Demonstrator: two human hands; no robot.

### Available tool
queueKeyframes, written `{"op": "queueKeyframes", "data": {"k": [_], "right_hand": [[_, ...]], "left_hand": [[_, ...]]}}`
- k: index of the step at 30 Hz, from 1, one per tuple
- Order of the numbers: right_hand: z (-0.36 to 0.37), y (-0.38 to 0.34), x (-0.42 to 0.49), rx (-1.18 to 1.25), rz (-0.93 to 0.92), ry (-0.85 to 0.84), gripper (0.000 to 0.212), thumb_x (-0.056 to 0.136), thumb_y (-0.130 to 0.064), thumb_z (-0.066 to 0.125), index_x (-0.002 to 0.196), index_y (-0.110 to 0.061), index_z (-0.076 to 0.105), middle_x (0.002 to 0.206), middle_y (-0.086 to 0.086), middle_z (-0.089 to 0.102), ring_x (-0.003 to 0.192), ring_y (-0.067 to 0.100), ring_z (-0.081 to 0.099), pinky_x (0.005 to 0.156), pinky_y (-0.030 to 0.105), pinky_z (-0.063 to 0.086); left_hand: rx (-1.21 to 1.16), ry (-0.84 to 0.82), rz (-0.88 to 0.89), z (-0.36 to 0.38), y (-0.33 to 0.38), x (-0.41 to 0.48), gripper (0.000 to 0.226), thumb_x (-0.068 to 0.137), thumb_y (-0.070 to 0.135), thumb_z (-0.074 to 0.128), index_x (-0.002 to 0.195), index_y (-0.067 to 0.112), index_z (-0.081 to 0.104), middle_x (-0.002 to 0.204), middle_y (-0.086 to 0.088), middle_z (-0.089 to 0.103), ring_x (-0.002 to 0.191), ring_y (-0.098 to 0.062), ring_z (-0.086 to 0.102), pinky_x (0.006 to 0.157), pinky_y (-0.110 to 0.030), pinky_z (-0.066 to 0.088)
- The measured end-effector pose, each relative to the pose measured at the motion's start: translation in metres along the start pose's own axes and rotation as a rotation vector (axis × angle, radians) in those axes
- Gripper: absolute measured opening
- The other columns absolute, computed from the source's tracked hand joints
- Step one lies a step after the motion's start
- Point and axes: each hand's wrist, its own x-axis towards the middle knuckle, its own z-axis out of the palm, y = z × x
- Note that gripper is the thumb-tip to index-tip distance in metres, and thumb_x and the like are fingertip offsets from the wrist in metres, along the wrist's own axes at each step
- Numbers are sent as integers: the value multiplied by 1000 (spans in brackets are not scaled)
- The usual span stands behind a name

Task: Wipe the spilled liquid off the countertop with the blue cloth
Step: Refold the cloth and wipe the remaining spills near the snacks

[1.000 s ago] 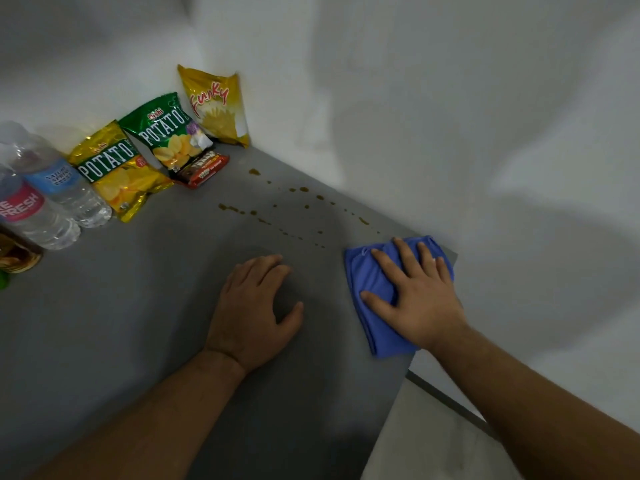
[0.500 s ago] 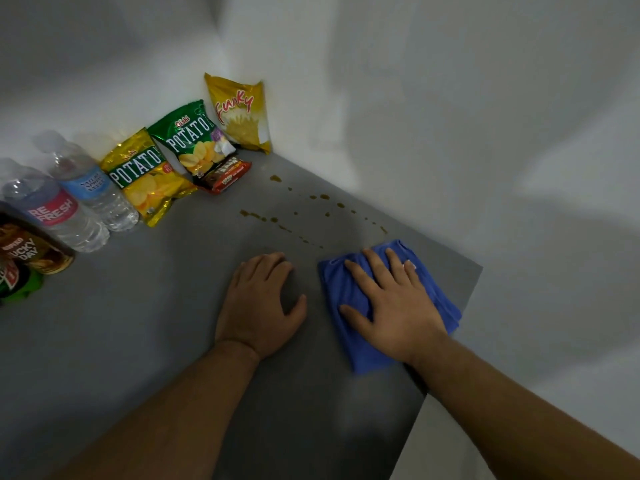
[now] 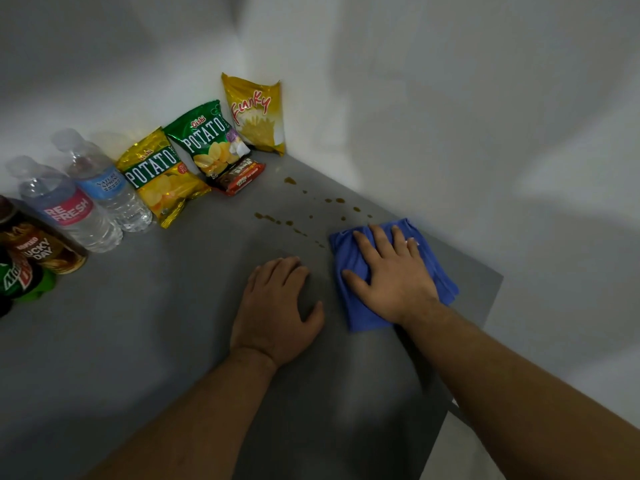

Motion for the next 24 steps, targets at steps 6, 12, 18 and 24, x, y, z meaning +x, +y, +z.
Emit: {"op": "queueKeyframes", "data": {"k": [6,12,18,24], "right_hand": [[5,19,-39,-3,-95,19,81,90,-88,13,161,-50,2,174,-7,1,159,31,0,127,56,4],[-2,39,-26,6,-1,1,86,86,-92,8,160,-50,-2,174,-1,-2,159,31,-2,128,55,3],[-4,5,9,-2,3,-3,83,91,-83,14,163,-43,2,174,9,-2,158,38,-3,127,58,2],[8,-9,-26,59,-101,37,82,91,-85,11,162,-44,8,174,-2,4,160,29,-1,128,54,0]], "left_hand": [[-13,6,-3,2,-2,0,60,84,55,54,131,19,62,146,-3,55,137,-26,48,116,-50,39],[-7,14,-1,3,-3,0,58,85,55,55,132,20,61,147,-1,53,138,-25,46,117,-49,37],[5,2,-1,3,-2,1,60,85,54,55,134,20,60,150,-2,52,141,-25,45,120,-48,34],[-63,-34,-12,-4,-4,4,64,85,57,52,137,20,58,150,1,51,142,-22,44,122,-44,33]]}}
